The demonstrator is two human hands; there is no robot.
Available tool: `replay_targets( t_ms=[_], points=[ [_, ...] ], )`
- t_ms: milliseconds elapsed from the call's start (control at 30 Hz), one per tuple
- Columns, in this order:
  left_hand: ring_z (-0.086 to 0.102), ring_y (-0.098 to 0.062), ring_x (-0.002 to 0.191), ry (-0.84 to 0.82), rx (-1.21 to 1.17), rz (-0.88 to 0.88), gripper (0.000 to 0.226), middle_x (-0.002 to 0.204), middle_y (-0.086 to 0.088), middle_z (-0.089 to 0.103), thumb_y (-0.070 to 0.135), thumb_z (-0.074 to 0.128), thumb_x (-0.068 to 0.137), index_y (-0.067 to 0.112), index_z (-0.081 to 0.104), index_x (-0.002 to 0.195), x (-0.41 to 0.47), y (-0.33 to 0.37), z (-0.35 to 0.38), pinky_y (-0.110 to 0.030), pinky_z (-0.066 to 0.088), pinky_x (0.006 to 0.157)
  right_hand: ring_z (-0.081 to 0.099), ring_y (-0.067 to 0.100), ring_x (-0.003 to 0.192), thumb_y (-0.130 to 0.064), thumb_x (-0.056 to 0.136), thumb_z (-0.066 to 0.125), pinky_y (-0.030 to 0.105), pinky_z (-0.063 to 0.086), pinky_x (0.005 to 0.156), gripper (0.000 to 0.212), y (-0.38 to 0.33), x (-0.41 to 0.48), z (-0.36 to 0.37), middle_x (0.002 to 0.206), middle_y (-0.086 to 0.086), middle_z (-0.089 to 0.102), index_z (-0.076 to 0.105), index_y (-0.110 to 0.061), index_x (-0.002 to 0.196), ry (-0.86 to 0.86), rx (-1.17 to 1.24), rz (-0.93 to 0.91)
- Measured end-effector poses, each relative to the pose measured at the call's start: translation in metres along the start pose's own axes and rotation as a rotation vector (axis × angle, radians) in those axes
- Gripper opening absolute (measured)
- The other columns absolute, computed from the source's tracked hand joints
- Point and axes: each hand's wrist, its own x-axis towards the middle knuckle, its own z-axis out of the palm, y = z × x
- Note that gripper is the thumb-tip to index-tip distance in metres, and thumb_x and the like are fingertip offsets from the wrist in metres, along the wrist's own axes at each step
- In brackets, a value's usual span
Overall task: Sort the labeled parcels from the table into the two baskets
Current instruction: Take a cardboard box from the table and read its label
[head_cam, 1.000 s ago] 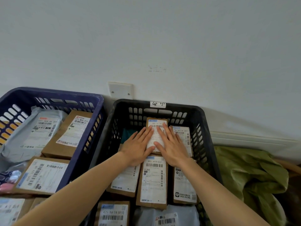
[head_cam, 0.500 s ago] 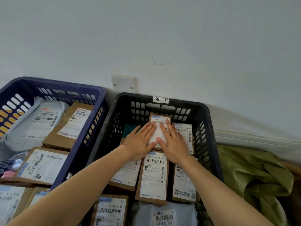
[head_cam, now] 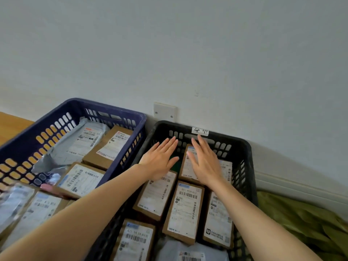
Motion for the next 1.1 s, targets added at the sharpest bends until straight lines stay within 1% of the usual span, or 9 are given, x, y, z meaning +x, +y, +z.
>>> replay_targets(
  t_ms=[167,300,467,567,700,800,900,967,1100],
  points=[
    [-0.015,-0.01,0.146,0.143,0.073,-0.072,0.061,0.159,0.006,-0.015,0.048,0.015,0.102,0.023,-0.007,0.153,-0.035,-0.027,-0.054,-0.032,-0.006,0.119,-0.002,0.011,0.148,-0.052,0.101,0.024,0.04,0.012,0.119,0.059,-0.056,0.013,-0.018,0.162,-0.005,0.001,0.017,-0.026,0.153,0.046,-0.016,-0.084],
    [-0.015,-0.014,0.147,0.188,0.127,-0.172,0.059,0.16,0.003,-0.016,0.046,0.015,0.103,0.025,-0.007,0.153,-0.078,-0.065,-0.094,-0.038,-0.004,0.12,0.004,0.014,0.148,-0.052,0.101,0.025,0.04,0.016,0.118,0.059,-0.119,0.022,-0.018,0.162,-0.002,0.002,0.022,-0.023,0.152,0.066,-0.007,-0.149],
    [-0.015,-0.016,0.147,0.232,0.155,-0.273,0.061,0.159,0.004,-0.017,0.049,0.015,0.102,0.026,-0.007,0.153,-0.159,-0.133,-0.139,-0.043,-0.001,0.121,0.008,0.014,0.148,-0.053,0.1,0.024,0.039,0.018,0.118,0.059,-0.221,0.032,0.001,0.162,-0.004,-0.001,0.022,-0.024,0.152,0.076,0.011,-0.266],
    [-0.013,-0.016,0.147,0.282,0.17,-0.356,0.061,0.16,0.003,-0.014,0.051,0.016,0.101,0.026,-0.005,0.154,-0.217,-0.179,-0.157,-0.04,-0.002,0.121,0.011,0.016,0.148,-0.051,0.101,0.025,0.045,0.017,0.117,0.057,-0.292,0.028,0.027,0.162,-0.006,-0.001,0.024,-0.024,0.152,0.066,0.069,-0.306],
    [-0.013,-0.016,0.147,0.329,0.167,-0.449,0.062,0.161,0.002,-0.012,0.052,0.017,0.101,0.027,-0.004,0.154,-0.3,-0.243,-0.17,-0.039,-0.003,0.119,0.019,0.017,0.146,-0.049,0.101,0.026,0.038,0.027,0.115,0.058,-0.386,0.017,0.071,0.162,-0.004,0.0,0.026,-0.021,0.152,0.018,0.121,-0.387],
    [-0.012,-0.015,0.147,0.353,0.156,-0.538,0.063,0.161,0.002,-0.01,0.053,0.019,0.1,0.027,-0.002,0.154,-0.364,-0.287,-0.173,-0.039,-0.001,0.119,0.026,0.018,0.144,-0.049,0.101,0.027,0.037,0.032,0.113,0.059,-0.449,0.007,0.104,0.162,-0.003,-0.001,0.027,-0.019,0.151,-0.025,0.124,-0.44],
    [-0.01,-0.017,0.148,0.372,0.114,-0.633,0.064,0.161,0.001,-0.009,0.054,0.022,0.099,0.027,0.0,0.154,-0.422,-0.324,-0.171,-0.04,0.001,0.12,0.019,0.016,0.146,-0.049,0.101,0.025,0.035,0.029,0.112,0.059,-0.506,-0.004,0.135,0.162,-0.003,0.0,0.026,-0.018,0.151,-0.045,0.133,-0.496],
    [-0.011,-0.018,0.148,0.378,0.107,-0.682,0.065,0.161,-0.001,-0.008,0.054,0.024,0.099,0.027,0.001,0.154,-0.455,-0.345,-0.167,-0.041,0.002,0.12,0.019,0.016,0.146,-0.049,0.101,0.026,0.036,0.03,0.113,0.059,-0.54,-0.011,0.156,0.162,-0.002,0.0,0.027,-0.017,0.151,-0.074,0.164,-0.513],
    [-0.01,-0.019,0.148,0.379,0.063,-0.767,0.065,0.161,-0.002,-0.009,0.051,0.028,0.1,0.025,0.003,0.154,-0.505,-0.386,-0.157,-0.041,0.003,0.12,0.013,0.016,0.147,-0.046,0.102,0.028,0.038,0.026,0.116,0.056,-0.596,-0.021,0.2,0.162,-0.001,0.002,0.027,-0.018,0.151,-0.137,0.183,-0.553]
  ],
)
